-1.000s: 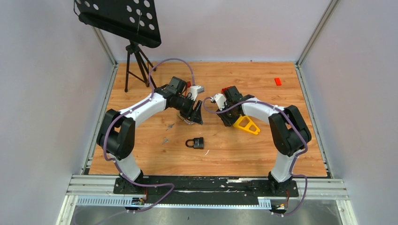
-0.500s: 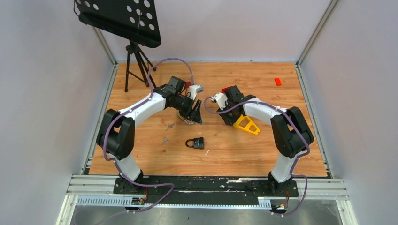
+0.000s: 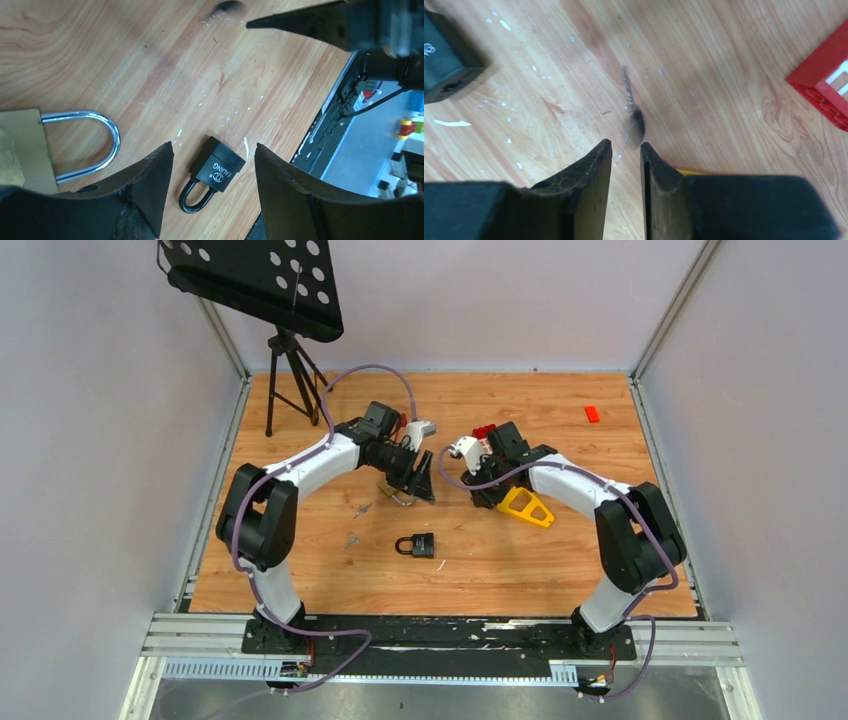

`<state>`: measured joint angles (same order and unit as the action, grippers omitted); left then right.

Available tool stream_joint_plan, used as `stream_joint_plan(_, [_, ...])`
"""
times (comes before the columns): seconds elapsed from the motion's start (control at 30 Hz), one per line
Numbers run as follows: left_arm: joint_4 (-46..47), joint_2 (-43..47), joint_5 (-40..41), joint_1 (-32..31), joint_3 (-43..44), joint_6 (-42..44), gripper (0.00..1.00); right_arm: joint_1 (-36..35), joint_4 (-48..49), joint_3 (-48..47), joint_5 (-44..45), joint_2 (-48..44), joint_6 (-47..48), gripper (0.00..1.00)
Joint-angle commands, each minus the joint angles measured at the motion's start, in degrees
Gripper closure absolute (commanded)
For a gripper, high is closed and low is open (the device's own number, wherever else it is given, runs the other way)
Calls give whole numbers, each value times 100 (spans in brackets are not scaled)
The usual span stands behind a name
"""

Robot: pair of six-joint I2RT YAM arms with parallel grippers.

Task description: Unlock with the key

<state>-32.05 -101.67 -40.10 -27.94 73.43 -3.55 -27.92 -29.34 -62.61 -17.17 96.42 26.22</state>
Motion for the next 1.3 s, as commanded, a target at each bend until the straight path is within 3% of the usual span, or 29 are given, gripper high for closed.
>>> stream_joint_plan(0.0, [135, -503, -498, 43, 534, -341, 32, 18, 237, 42, -636, -450, 103, 89])
stream_joint_plan(0.2, [407, -1144, -1067, 45, 930, -975, 33, -2, 420, 162, -604, -674, 33, 89])
stream_joint_plan(0.3, [548, -1186, -1041, 43, 902, -1093, 33, -19, 512, 215, -321, -620, 29, 82])
stream_joint_plan(0.7, [574, -384, 550, 111, 408, -640, 31, -113, 925, -456, 49, 133, -500, 50])
stream_joint_plan(1.0, [147, 75, 783, 457, -18, -155, 29, -384, 1049, -1499, 404, 1484, -605, 50])
stream_joint_plan(1.27, [-6, 283, 696, 798, -312, 71, 28, -424, 943, -2020, 792, 2084, -559, 47])
